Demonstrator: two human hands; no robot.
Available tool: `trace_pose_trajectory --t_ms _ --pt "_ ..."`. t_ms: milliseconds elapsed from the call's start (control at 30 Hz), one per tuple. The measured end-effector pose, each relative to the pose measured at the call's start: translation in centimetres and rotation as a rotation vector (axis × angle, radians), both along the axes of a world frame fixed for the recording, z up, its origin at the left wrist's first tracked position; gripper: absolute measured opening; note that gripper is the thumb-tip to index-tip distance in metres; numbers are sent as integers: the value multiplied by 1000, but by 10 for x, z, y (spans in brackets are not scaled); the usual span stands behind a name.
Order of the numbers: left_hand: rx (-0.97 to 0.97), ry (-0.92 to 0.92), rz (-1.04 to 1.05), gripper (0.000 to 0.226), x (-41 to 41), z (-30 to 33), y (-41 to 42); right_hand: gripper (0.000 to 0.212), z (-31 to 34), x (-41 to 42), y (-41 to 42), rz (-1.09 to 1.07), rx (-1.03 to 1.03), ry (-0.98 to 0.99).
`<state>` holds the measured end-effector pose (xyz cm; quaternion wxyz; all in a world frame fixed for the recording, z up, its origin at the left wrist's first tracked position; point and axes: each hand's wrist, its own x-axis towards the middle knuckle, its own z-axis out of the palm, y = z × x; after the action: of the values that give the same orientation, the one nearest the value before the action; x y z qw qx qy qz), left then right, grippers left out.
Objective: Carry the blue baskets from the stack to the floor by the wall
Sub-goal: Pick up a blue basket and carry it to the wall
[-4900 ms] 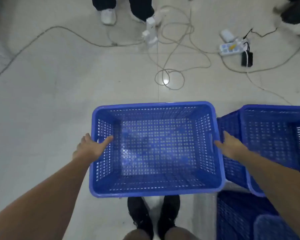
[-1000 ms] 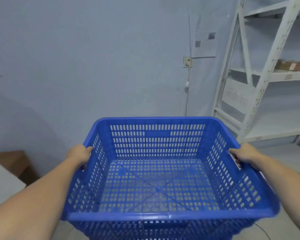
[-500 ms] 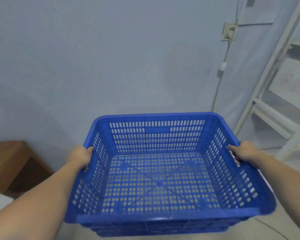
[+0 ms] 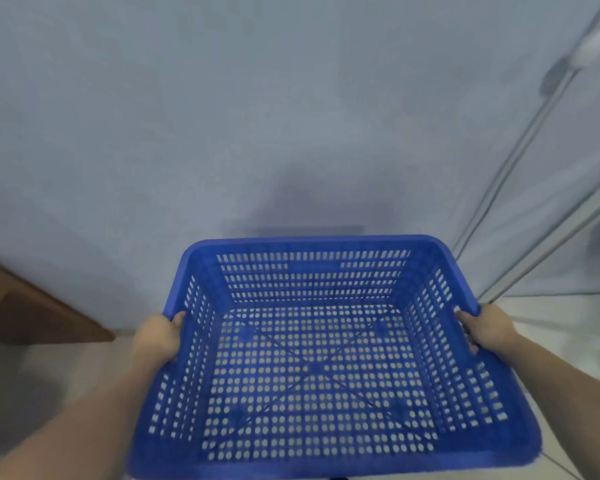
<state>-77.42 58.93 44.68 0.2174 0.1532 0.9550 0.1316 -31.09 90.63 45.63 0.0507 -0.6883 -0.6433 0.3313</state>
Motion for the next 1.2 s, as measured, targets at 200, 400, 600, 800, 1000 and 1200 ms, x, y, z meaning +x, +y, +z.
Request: trace_pose_trajectory --t_ms 200,400,600,800,1000,1200 --pt "21 -38 69 50 -17 -123 41 39 -122 -22 33 -66 -89 -23" --pt "9 -45 77 48 -32 -270 62 36 -277 -32 51 -132 -123 -67" --pt "9 -61 62 49 -40 -402 72 34 -411 -33 58 -136 -155 -89" --pt "15 -54 85 48 -48 -491 73 31 -506 -46 72 -111 -145 -73" --pt "9 -50 111 48 -66 -542 78 31 -550 -67 86 -85 -142 -68" --pt "26 -39 128 50 -81 -575 89 33 -579 -82 100 -68 -131 -66"
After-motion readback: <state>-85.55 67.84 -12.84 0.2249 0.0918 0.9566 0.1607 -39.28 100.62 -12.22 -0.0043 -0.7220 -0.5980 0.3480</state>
